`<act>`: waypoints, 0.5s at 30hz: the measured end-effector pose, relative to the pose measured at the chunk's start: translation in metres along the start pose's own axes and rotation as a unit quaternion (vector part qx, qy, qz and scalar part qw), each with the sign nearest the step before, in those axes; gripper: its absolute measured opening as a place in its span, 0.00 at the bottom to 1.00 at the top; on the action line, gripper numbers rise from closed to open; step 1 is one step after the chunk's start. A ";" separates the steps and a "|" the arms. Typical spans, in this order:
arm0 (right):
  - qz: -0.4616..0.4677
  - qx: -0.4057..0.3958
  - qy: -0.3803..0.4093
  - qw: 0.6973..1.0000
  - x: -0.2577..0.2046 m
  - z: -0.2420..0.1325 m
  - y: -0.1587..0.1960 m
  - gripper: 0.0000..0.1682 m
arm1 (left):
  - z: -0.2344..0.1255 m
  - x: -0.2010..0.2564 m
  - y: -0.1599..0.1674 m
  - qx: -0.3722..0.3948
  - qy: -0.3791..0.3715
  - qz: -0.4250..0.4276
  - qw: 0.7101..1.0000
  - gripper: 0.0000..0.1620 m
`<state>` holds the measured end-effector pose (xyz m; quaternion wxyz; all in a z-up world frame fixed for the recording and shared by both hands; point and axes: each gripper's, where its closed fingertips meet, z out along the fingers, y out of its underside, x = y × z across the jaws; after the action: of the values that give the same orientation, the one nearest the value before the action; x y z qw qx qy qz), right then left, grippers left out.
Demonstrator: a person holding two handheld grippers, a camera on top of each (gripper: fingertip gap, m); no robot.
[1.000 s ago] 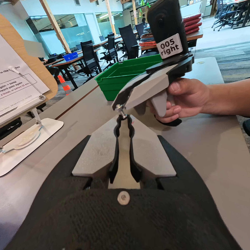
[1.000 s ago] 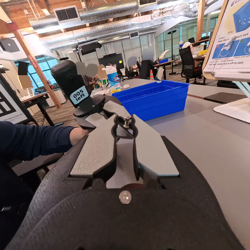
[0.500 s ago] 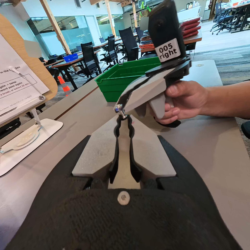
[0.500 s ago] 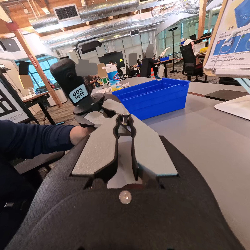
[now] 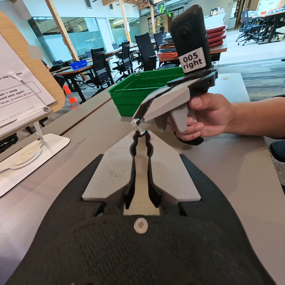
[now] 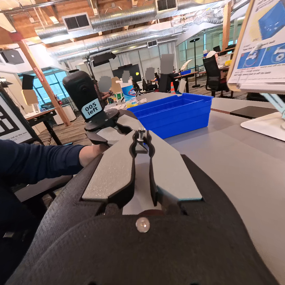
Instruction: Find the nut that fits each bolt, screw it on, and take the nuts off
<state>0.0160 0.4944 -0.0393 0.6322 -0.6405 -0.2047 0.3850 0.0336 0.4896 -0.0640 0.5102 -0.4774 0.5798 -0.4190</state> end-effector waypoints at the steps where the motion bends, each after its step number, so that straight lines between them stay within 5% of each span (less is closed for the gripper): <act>1: -0.003 -0.008 -0.004 1.000 -0.002 0.003 0.004 0.05 | 0.001 0.002 0.000 -0.001 0.003 0.003 1.000 0.04; 6: -0.014 -0.017 -0.020 1.000 -0.012 0.012 0.010 0.06 | 0.008 0.023 -0.001 -0.001 0.046 0.003 0.999 0.04; 15: -0.005 0.010 -0.006 1.000 -0.002 -0.005 -0.007 0.06 | 0.000 0.001 -0.001 0.003 0.007 -0.004 1.000 0.04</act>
<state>0.0195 0.4902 -0.0329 0.6390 -0.6312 -0.2076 0.3874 0.0340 0.4883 -0.0632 0.5059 -0.4752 0.5799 -0.4266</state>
